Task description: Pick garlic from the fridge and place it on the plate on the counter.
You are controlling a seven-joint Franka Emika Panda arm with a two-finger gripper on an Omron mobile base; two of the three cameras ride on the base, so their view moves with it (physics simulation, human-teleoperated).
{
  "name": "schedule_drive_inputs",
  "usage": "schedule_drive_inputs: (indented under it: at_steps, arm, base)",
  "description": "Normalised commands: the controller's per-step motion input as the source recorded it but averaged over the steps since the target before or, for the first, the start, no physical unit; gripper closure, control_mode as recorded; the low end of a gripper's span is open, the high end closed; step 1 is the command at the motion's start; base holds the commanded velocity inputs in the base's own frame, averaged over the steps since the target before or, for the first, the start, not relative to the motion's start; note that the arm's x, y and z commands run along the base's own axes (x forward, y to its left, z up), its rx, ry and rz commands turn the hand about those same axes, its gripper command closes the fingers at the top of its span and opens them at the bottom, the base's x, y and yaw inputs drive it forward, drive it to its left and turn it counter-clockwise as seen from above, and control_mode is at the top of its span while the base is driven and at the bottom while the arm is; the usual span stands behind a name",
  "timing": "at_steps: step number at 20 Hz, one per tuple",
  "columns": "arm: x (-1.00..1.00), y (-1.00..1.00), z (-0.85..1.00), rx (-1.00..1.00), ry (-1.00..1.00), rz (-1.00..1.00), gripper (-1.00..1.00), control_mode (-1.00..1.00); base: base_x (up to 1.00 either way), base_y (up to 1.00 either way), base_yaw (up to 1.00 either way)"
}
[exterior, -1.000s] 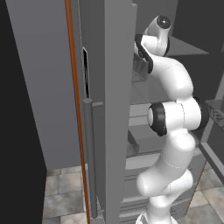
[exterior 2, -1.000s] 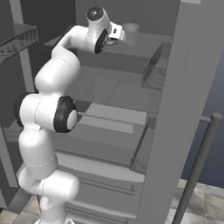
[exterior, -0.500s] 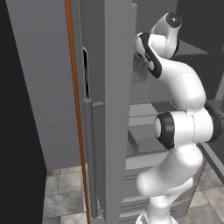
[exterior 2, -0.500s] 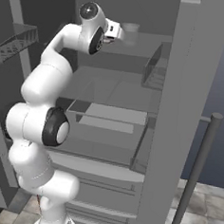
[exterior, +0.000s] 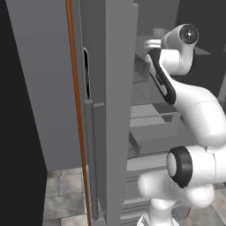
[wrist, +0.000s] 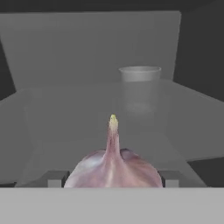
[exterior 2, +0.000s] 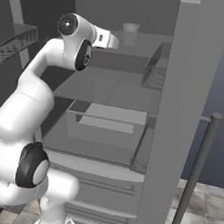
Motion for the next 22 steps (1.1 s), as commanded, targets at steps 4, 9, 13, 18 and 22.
schedule_drive_inputs:
  at_steps: [4,9,13,18,22]
  arm:
    - [-1.0,-0.03,0.04,0.0,-0.01,-0.09,1.0,-1.0]
    - [-1.0,0.0,0.03,0.0,0.0,-0.07,1.0,-1.0]
    - [-1.0,0.0,0.02,0.0,0.03,-0.05,1.0,-1.0]
    - [-1.0,0.0,0.0,0.03,0.11,0.0,1.0,-1.0]
    - [-1.0,0.0,0.0,0.0,0.02,0.0,1.0,-1.0]
  base:
    - [0.0,0.0,0.0]
    - [0.0,0.0,0.0]
    - [0.0,0.0,0.0]
    - [0.0,0.0,0.0]
    - [0.0,0.0,0.0]
